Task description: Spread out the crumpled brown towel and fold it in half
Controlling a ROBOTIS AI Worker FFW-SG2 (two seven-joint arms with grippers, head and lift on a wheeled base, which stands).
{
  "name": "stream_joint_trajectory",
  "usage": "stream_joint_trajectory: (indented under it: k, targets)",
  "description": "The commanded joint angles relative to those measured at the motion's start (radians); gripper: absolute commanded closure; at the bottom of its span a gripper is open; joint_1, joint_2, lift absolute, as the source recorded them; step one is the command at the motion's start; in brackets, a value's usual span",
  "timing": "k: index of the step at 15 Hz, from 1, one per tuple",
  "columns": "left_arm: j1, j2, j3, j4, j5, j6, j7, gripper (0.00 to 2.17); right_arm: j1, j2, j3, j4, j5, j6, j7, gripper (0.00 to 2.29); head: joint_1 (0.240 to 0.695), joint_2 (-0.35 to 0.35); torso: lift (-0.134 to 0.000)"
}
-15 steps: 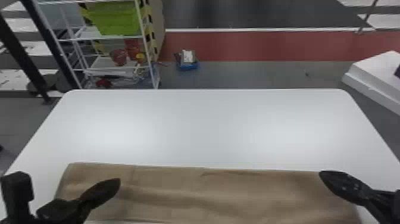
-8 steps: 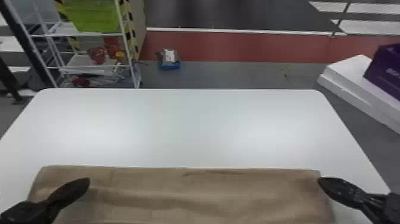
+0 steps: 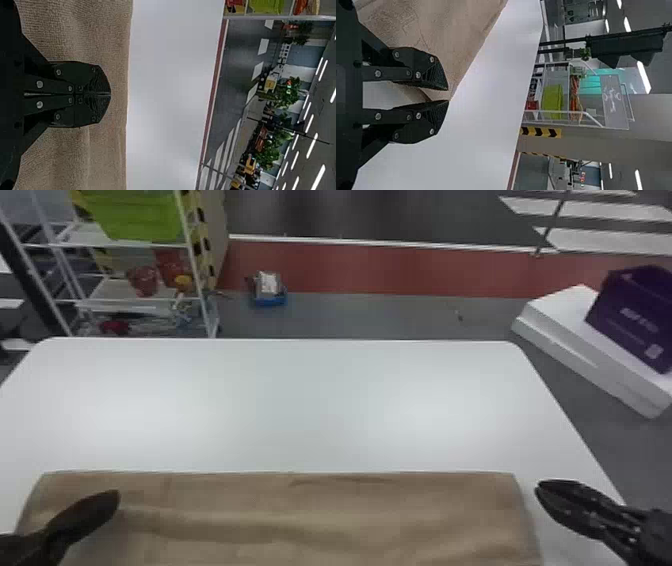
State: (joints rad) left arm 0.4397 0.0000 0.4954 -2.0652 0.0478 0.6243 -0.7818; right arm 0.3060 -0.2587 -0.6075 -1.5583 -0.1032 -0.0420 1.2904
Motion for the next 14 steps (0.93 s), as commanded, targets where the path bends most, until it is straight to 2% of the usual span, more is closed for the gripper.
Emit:
stream_joint_trajectory:
  k: [1,4,7,8,9,10,11,14]
  targets:
    - [-0.012,-0.003,0.0,0.036,-0.005,-0.002,0.01,1.63,-0.018,-0.017,0.017,0.034,0.017,-0.008,-0.01,0.92,0.695,-0.084,-0.124]
    - [-0.013,-0.003,0.009,0.034,-0.017,-0.005,0.007,1.63,-0.053,-0.03,0.04,0.075,0.048,-0.014,-0.023,0.92,0.695,-0.08,-0.124]
    - [-0.006,-0.003,0.074,-0.01,0.044,0.004,-0.008,1.61,-0.061,-0.03,0.031,0.076,0.048,-0.008,-0.023,0.92,0.695,-0.072,-0.124]
    - [-0.006,-0.003,0.095,-0.019,0.06,0.004,-0.007,1.58,-0.062,-0.031,0.029,0.08,0.048,-0.008,-0.023,0.85,0.695,-0.066,-0.124]
    - [-0.007,-0.003,0.123,-0.027,0.081,0.001,-0.005,1.52,-0.061,-0.031,0.028,0.083,0.048,-0.011,-0.023,0.6,0.695,-0.058,-0.124]
    - [-0.01,-0.003,0.146,-0.033,0.096,-0.002,-0.001,1.45,-0.058,-0.031,0.026,0.086,0.048,-0.014,-0.023,0.5,0.695,-0.041,-0.124]
    - [-0.019,-0.003,0.175,-0.033,0.109,-0.005,-0.001,1.26,-0.054,-0.031,0.026,0.087,0.046,-0.017,-0.023,0.48,0.695,-0.031,-0.124]
    - [-0.075,-0.003,0.216,0.011,0.087,0.001,-0.01,1.22,-0.054,-0.033,0.031,0.103,0.048,-0.029,-0.03,0.48,0.695,0.019,-0.124]
